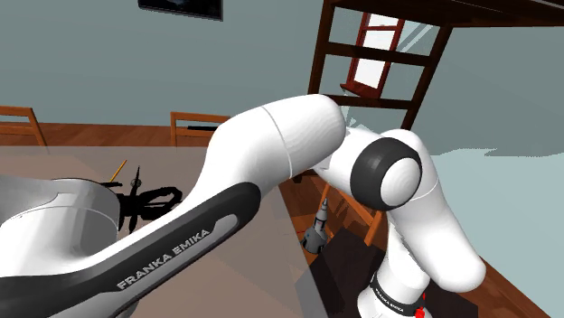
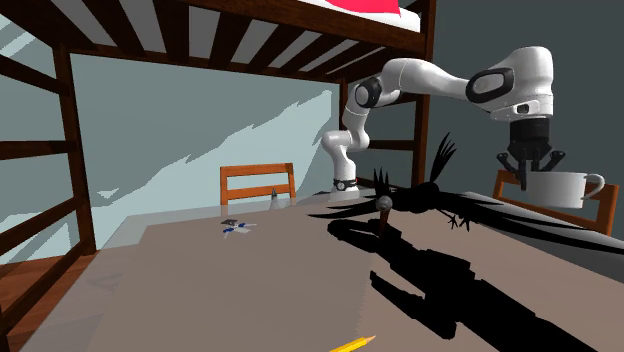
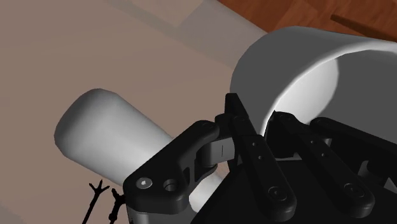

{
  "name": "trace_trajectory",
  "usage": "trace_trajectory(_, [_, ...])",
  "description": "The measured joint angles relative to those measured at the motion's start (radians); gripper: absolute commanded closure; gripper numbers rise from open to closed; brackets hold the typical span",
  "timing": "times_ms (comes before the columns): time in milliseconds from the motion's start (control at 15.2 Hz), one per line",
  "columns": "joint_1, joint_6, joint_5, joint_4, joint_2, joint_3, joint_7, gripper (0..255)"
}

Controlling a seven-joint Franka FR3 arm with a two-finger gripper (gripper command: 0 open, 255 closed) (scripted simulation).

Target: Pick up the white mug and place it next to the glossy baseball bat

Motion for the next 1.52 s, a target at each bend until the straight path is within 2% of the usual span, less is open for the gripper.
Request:
trace_trajectory(462, [0.001, 0.072, -0.015, -0.043, 0.032, -0.009, 0.017, 255])
trace_trajectory(858, [0.002, 0.082, -0.017, -0.05, 0.034, -0.01, 0.02, 255])
trace_trajectory(924, [0.002, 0.082, -0.017, -0.05, 0.034, -0.01, 0.02, 0])
trace_trajectory(1320, [0.002, 0.082, -0.017, -0.05, 0.034, -0.01, 0.02, 0])
trace_trajectory(1518, [-0.001, 0.04, -0.005, -0.048, -0.007, -0.001, 0.014, 0])
